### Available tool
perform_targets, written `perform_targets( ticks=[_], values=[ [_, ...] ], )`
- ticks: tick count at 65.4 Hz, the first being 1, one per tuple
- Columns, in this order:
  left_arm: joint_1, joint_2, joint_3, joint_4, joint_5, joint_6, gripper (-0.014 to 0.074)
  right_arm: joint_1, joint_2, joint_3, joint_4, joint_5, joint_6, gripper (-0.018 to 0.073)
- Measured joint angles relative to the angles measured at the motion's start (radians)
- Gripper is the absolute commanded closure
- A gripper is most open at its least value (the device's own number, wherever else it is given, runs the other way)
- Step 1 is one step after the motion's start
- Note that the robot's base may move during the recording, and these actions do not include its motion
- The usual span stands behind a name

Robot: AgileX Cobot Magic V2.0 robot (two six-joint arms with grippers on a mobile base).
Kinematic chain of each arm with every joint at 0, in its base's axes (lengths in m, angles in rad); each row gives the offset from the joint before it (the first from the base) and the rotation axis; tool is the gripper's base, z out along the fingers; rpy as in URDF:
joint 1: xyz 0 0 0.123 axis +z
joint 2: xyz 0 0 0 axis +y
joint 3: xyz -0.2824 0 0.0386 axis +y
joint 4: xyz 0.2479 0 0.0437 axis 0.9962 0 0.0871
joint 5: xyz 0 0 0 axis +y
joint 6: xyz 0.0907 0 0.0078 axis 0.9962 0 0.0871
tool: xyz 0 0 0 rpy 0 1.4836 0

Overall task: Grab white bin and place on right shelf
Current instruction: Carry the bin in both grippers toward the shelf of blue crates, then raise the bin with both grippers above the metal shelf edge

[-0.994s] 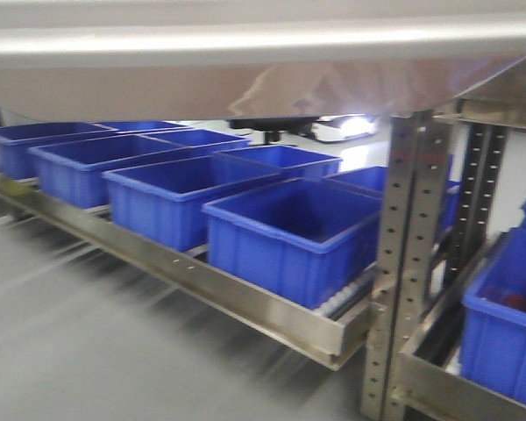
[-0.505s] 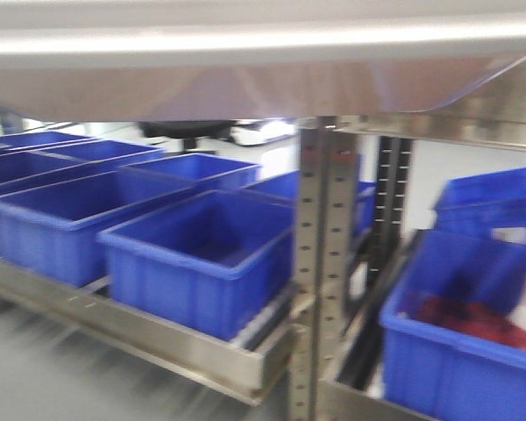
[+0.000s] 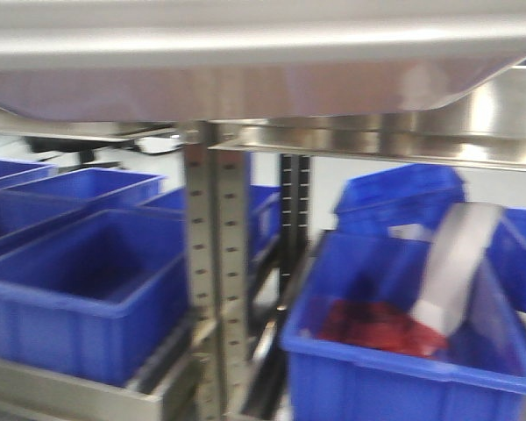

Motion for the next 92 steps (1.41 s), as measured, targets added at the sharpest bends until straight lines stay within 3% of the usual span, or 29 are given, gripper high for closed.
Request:
perform_targets(
  ticks=[92],
  values=[
    [0.0,0.002,0.0,0.0,0.0,0.0,0.0356,0.0,0.0,0.0,0.0,0.0,0.0,0.0162]
  ],
)
